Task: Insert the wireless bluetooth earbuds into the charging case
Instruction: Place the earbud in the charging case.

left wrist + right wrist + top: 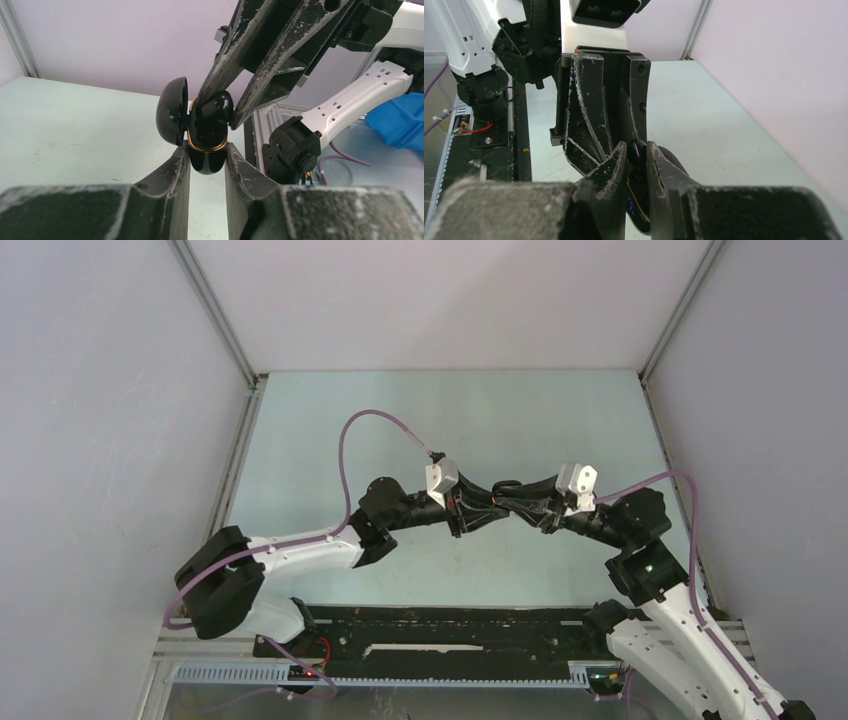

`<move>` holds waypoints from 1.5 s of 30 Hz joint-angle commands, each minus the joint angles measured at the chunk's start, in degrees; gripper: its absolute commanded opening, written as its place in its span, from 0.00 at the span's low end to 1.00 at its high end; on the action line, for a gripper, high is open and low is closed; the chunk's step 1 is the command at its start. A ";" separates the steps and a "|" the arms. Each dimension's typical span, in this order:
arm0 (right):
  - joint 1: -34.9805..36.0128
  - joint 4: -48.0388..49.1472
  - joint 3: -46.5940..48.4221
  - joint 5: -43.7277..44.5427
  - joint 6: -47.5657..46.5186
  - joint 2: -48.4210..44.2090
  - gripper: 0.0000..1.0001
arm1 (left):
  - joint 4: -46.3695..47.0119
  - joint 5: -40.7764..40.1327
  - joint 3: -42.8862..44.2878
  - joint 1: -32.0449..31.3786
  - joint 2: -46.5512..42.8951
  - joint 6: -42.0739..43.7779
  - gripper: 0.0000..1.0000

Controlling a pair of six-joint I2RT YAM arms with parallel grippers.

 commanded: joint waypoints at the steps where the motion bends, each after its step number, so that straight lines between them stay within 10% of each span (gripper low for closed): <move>1: 0.19 -2.16 -0.03 1.41 -1.01 -1.42 0.00 | 6.39 -2.30 -0.83 1.16 -1.87 -1.05 0.00; 45: 0.01 8.50 -1.00 6.44 12.89 1.38 0.00 | 6.90 -1.07 -0.83 1.39 -0.68 -2.30 0.00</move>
